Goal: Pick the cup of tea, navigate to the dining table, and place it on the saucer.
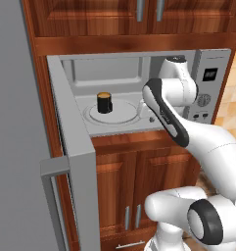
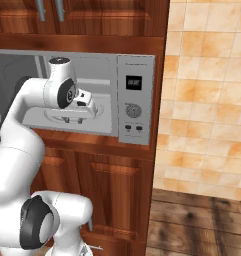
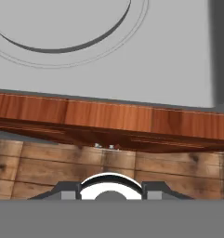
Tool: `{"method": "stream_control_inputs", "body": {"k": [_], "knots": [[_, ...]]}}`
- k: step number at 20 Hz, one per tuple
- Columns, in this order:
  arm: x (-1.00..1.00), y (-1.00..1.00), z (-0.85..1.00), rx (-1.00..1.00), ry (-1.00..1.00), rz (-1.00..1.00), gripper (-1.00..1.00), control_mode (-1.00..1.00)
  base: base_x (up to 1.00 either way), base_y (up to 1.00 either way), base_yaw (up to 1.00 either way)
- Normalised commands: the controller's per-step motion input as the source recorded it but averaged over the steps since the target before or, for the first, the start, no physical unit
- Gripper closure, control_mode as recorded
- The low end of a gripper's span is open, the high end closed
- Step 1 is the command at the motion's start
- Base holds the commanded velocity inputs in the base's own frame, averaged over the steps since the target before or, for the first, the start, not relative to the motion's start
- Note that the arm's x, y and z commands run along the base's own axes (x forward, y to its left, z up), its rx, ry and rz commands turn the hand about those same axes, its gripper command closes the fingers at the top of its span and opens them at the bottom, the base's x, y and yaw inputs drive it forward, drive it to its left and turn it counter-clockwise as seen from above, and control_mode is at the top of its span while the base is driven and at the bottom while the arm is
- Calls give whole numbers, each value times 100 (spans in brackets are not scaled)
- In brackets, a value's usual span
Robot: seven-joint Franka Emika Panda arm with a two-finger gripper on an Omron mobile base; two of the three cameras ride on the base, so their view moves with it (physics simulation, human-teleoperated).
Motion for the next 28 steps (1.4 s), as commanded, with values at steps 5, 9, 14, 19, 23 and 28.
{"method": "stream_control_inputs", "body": {"k": [5, 9, 14, 19, 23, 28], "knots": [[-3, 14, 0, 0, -5, 0, -100, -100, 0, 0, 0], [-2, 62, 0, 0, -19, -1, -100, -100, 0, 0, 0], [1, 100, 7, 0, -27, -5, -100, -100, 0, 0, 0], [4, 82, 30, 1, -11, -9, -100, -100, 0, 0, 0], [27, 5, 41, 1, 0, -2, -100, -100, 0, 0, 0], [32, 0, 10, 0, 0, 0, -100, -100, 0, 0, 0]]}}
